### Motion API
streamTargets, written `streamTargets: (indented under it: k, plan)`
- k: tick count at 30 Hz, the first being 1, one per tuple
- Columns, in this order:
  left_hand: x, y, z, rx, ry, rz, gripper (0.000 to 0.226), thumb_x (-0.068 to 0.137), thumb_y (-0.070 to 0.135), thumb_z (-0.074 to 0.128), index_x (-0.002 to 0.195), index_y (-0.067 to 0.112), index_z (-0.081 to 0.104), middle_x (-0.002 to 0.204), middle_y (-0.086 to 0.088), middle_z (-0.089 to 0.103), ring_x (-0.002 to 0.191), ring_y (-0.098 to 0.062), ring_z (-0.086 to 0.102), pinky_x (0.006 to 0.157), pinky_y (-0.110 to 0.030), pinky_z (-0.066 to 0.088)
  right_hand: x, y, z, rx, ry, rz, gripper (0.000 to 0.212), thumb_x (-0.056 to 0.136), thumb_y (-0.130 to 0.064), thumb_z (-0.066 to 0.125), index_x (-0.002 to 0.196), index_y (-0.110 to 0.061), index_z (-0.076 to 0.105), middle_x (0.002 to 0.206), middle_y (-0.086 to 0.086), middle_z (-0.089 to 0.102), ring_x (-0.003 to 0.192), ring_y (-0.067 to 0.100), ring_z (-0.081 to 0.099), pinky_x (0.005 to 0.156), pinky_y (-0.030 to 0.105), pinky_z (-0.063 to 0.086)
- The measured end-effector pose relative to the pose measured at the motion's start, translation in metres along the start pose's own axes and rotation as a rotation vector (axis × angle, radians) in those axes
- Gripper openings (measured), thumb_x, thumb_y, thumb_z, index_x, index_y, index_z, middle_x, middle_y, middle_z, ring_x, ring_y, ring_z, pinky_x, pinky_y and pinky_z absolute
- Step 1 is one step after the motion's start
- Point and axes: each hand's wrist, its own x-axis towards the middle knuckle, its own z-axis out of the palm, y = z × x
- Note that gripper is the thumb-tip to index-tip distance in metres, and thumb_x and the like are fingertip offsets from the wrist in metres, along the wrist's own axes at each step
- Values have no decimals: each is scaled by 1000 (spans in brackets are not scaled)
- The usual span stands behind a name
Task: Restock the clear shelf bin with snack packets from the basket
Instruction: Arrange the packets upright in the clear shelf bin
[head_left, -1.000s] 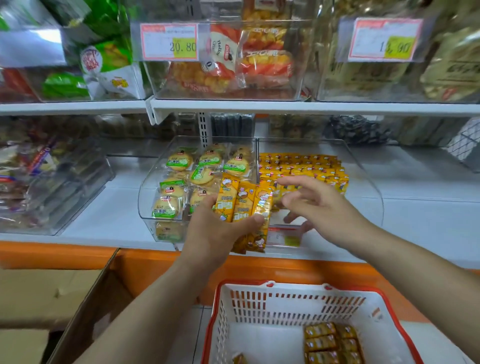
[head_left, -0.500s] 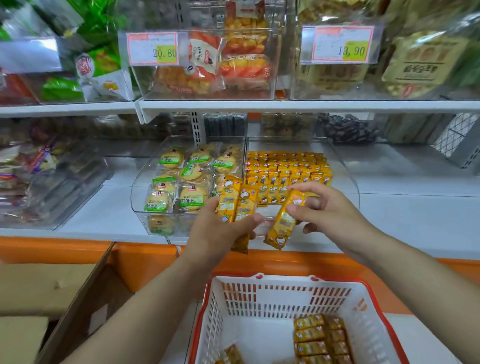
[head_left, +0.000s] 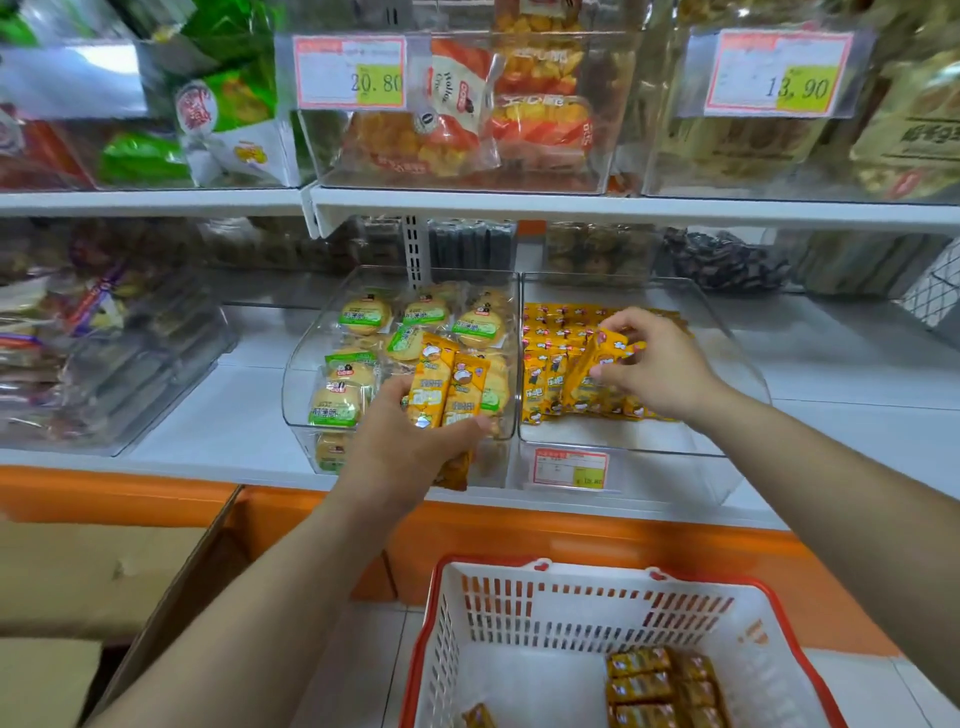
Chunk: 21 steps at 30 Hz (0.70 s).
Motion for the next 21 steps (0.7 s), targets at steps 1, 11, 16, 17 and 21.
streamTargets:
  k: [1, 11, 16, 17, 21]
  plan:
    - [0, -1, -1, -10, -11, 12, 40, 79, 21, 87, 108, 29, 60, 87, 11, 78, 80, -9, 77, 64, -25, 62, 10, 3, 6, -60, -22, -3, 44, 72, -15, 88, 104, -30, 61, 108, 1, 64, 80, 18, 63, 75, 32, 49]
    - [6, -7, -5, 23, -44, 17, 51, 76, 25, 88, 117, 27, 59, 97, 4, 78, 83, -16, 78, 73, -38, 65, 48, 23, 54, -428, -146, -64, 54, 73, -26, 88, 121, -20, 65, 117, 8, 59, 103, 24, 58, 81, 25, 38]
    - [12, -12, -1, 19, -27, 10, 47, 76, 24, 88, 113, 29, 59, 94, 6, 78, 80, -11, 77, 67, -28, 63, 48, 26, 57, -432, -119, -66, 55, 71, -29, 89, 119, -20, 63, 116, 5, 58, 92, 15, 52, 76, 24, 39]
    - [13, -12, 0, 16, -28, 9, 46, 77, 24, 87, 112, 30, 59, 93, 7, 78, 79, -10, 77, 67, -26, 63, 48, 26, 57, -427, -118, -68, 58, 70, -30, 90, 120, -21, 62, 115, 4, 58, 92, 14, 52, 75, 24, 38]
    - [15, -13, 4, 1, -32, 3, 44, 78, 22, 87, 111, 31, 58, 89, 10, 77, 77, -7, 76, 60, -19, 59, 46, 28, 57, -432, -180, -70, 83, 60, -39, 93, 131, -24, 54, 122, -1, 52, 103, 14, 51, 81, 25, 40]
